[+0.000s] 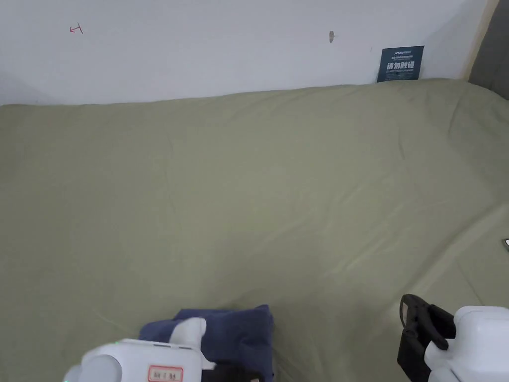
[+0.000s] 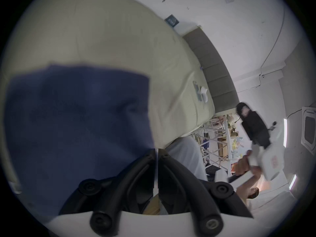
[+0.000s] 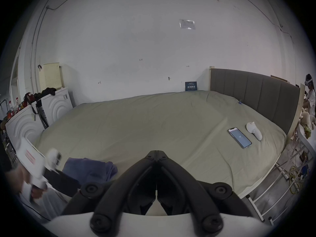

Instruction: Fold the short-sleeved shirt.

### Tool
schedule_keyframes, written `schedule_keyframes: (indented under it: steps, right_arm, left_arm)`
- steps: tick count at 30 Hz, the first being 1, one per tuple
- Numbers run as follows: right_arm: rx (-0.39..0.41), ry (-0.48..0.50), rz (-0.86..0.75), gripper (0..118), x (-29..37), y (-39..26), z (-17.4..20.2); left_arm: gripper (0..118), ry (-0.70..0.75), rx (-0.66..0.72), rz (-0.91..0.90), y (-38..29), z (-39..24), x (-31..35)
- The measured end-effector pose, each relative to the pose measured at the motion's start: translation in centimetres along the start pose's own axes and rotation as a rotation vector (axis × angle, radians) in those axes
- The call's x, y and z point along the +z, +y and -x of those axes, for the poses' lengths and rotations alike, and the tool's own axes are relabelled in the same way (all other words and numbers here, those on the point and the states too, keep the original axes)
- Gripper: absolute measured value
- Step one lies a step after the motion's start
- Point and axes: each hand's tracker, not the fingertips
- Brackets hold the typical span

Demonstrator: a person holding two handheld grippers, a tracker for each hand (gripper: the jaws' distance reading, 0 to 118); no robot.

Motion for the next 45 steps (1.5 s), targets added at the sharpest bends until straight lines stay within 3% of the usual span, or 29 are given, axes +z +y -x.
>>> schedule_keyframes:
  steps: [2, 5, 7, 9, 10, 13, 15, 18, 19, 22, 23, 25, 26, 27, 28, 29, 30, 31, 36, 41, 42, 43, 44, 45]
  right_arm:
    - [0.01, 0.008, 0.021, 2, 0.0, -0.2, 0.3]
    - [0.013, 0.04, 0.058, 2, -0.1, -0.5, 0.9]
    - [0.012, 0.115, 0.101, 2, -0.7, -0.6, 1.6]
    - [-0.027, 0.249, 0.174, 2, -2.1, -0.8, 2.6]
    - [-0.067, 0.326, 0.221, 2, -2.9, -0.9, 3.0]
    - [-0.339, 0.678, 0.454, 2, -7.9, -2.5, 3.9]
    - [-0.464, 0.798, 0.53, 2, -11.1, -4.0, 4.8]
    - [-0.369, 0.804, 0.611, 2, -15.1, -5.5, 6.7]
    - [-0.38, 0.8, 0.634, 2, -16.2, -5.9, 6.9]
    - [-0.472, 0.777, 0.713, 2, -19.4, -7.6, 6.4]
    - [-0.499, 0.811, 0.741, 2, -20.5, -8.2, 5.7]
    - [-0.544, 0.767, 0.76, 2, -21.3, -9.1, 4.9]
    - [-0.603, 0.808, 0.764, 2, -21.6, -9.5, 4.5]
    - [-0.647, 0.844, 0.781, 2, -21.7, -9.6, 4.2]
    - [-0.643, 0.828, 0.773, 2, -21.6, -9.5, 4.1]
    - [-0.624, 0.826, 0.763, 2, -21.2, -9.5, 4.1]
    - [-0.619, 0.831, 0.758, 2, -21.2, -9.5, 4.1]
    - [-0.618, 0.832, 0.759, 2, -21.2, -9.5, 4.2]
    - [-0.658, 0.844, 0.762, 2, -20.9, -9.6, 4.2]
    - [-0.643, 0.846, 0.759, 2, -20.9, -9.1, 3.9]
    - [-0.634, 0.847, 0.756, 2, -20.9, -8.9, 3.9]
    - [-0.628, 0.844, 0.752, 2, -20.8, -8.7, 3.8]
    - [-0.618, 0.833, 0.747, 2, -20.6, -8.4, 3.8]
    - [-0.607, 0.833, 0.74, 2, -20.5, -8.1, 3.8]
  left_arm:
    - [3, 0.061, -0.021, -0.003, -0.3, 1.4, -1.8]
    - [3, 0.002, 0.005, -0.015, -0.1, 1.7, -1.6]
    - [3, 0.014, -0.022, -0.028, 0.0, 0.8, 0.2]
    - [3, 0.063, -0.08, -0.082, 0.2, -0.1, 3.0]
    - [3, 0.068, -0.094, -0.102, 0.2, -0.1, 4.4]
    - [3, 0.152, -0.106, -0.179, -0.1, 0.1, 9.2]
    - [3, 0.205, -0.117, -0.227, -0.4, 1.1, 11.8]
    - [3, 0.268, -0.048, -0.269, -0.6, 3.5, 14.9]
    - [3, 0.278, -0.031, -0.279, -0.7, 4.2, 15.7]
    - [3, 0.303, 0.008, -0.269, -0.2, 6.9, 16.8]
    - [3, 0.306, 0.018, -0.268, 0.0, 7.8, 16.9]
    - [4, 0.313, 0.049, -0.262, 0.5, 9.4, 16.7]
    - [5, 0.307, 0.062, -0.271, 0.7, 10.2, 16.6]
    - [14, 0.272, 0.064, -0.265, 1.0, 10.8, 16.6]
    - [41, 0.197, 0.06, -0.251, 1.2, 11.2, 16.4]
    - [90, 0.141, 0.074, -0.227, 1.6, 11.6, 16.1]
    - [116, 0.088, 0.081, -0.204, 2.0, 11.9, 15.5]
    - [118, 0.033, 0.089, -0.179, 2.3, 12.2, 14.5]
    - [118, -0.073, 0.136, -0.081, 3.3, 13.5, 9.7]
    - [115, -0.199, 0.135, -0.154, 3.9, 13.6, 7.7]
    - [106, -0.228, 0.147, -0.14, 4.0, 13.7, 7.5]
    - [85, -0.193, 0.142, -0.143, 4.0, 13.5, 7.3]
    - [44, -0.067, 0.12, -0.151, 4.3, 13.6, 7.1]
    - [37, -0.048, 0.09, -0.139, 4.2, 14.0, 6.9]
